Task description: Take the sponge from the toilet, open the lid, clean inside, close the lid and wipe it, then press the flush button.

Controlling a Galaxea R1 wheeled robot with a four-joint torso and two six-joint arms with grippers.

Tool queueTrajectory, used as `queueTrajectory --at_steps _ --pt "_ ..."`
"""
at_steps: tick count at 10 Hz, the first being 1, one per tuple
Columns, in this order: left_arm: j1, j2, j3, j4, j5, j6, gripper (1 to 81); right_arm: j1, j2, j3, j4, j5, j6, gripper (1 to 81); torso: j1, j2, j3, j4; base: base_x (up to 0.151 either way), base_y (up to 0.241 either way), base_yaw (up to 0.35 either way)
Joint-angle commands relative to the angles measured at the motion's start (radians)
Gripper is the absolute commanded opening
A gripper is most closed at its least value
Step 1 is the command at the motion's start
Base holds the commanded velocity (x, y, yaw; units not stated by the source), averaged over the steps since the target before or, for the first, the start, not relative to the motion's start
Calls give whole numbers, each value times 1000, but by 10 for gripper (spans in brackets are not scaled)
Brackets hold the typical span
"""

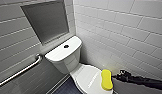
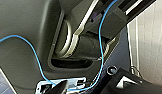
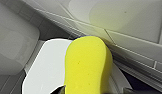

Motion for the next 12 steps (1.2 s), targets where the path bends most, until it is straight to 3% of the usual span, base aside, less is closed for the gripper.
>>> queueTrajectory --at_steps 1,3,4,6,12 --pt "35 -15 20 9 79 7 811 127 -17 14 5 -31 0 811 -3 5 -33 0 0 0 0" --pt "35 -13 20 11 79 7 811 128 10 13 1 -31 0 811 18 -29 -65 0 0 0 0" --pt "35 -13 20 11 79 5 811 136 17 14 -4 -31 0 811 25 -39 -28 0 0 0 0" --pt "35 -12 20 9 79 6 811 156 30 11 -4 -47 0 811 26 -40 -51 0 0 0 0" --pt "35 -12 20 9 79 5 811 181 53 -62 8 -158 0 811 26 -40 -52 0 0 0 0"
